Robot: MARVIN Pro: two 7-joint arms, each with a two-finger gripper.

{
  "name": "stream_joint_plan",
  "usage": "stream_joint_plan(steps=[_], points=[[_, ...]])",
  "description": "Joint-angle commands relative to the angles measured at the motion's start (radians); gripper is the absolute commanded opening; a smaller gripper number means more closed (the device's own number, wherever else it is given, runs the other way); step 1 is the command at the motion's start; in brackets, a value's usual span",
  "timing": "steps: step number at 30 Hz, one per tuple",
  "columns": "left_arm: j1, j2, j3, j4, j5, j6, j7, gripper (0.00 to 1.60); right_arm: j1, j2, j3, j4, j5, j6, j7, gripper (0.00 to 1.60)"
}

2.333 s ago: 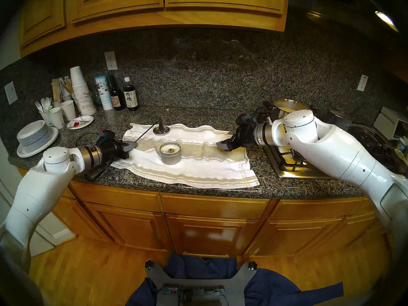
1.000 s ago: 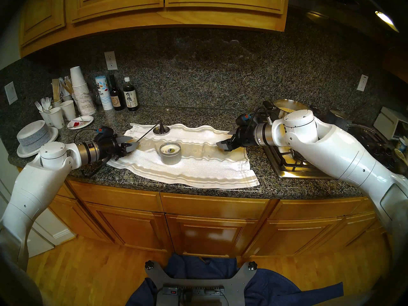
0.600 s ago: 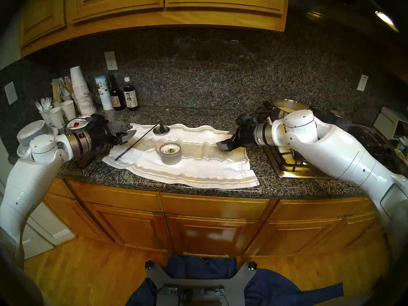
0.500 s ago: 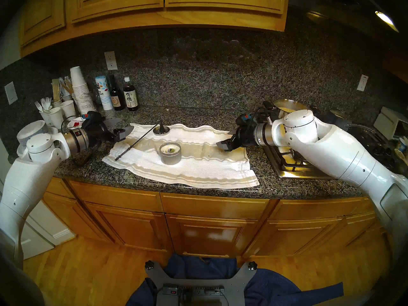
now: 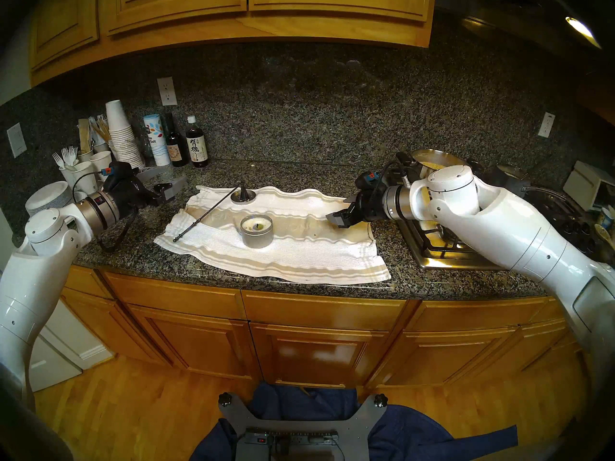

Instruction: Put out candle flame

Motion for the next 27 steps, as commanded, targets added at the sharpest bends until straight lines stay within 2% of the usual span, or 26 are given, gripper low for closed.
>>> stream_joint_plan(steps=[1,27], points=[[0.011,-0.018,-0.050,-0.045,-0.009,-0.023,0.030,1.60,0.038,-0.002,0.029,-0.007,-0.002,-0.012,0.002,1.60],[0.026,-0.023,-0.060,-0.061,-0.007,-0.021,0.052,1.60,0.037,-0.002,0.029,-0.007,-0.001,-0.012,0.001,1.60]])
